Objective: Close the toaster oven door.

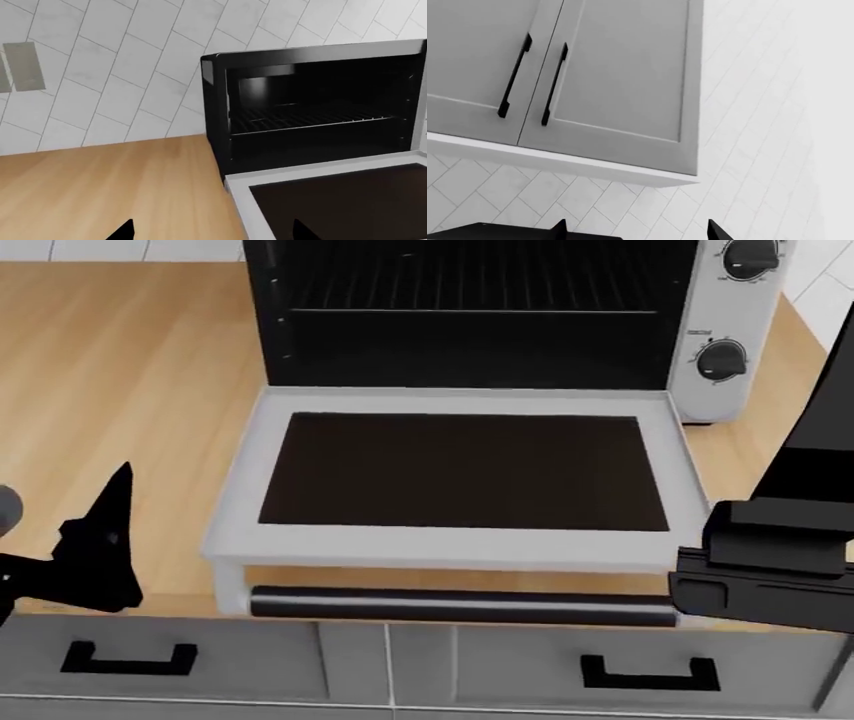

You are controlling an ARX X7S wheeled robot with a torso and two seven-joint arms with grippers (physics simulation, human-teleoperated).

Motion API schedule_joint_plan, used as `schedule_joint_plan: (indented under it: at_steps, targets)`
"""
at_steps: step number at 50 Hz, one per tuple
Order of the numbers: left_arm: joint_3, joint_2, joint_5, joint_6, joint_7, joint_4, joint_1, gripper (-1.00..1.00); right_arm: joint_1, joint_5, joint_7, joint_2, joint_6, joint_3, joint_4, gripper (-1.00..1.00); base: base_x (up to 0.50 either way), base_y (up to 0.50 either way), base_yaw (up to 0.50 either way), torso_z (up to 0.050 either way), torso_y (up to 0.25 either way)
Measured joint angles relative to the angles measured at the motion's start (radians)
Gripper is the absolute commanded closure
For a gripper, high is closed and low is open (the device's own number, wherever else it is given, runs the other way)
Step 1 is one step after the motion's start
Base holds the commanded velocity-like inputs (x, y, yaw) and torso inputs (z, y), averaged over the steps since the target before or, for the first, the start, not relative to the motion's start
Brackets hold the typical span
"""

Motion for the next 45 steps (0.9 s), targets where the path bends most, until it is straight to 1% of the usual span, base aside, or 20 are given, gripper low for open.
schedule_joint_plan:
  at_steps: [39,45]
  targets:
    - [-0.001,-0.006,-0.015,0.015,-0.005,-0.007,-0.004,-1.0,0.114,0.014,0.022,0.037,-0.019,-0.12,-0.007,-1.0,0.35,0.0,0.0,0.0,0.0]
    - [0.0,-0.008,-0.015,0.018,-0.006,-0.008,-0.004,-1.0,0.114,0.006,0.03,0.052,-0.049,-0.14,-0.004,-1.0,0.0,0.0,0.0,0.0,0.0]
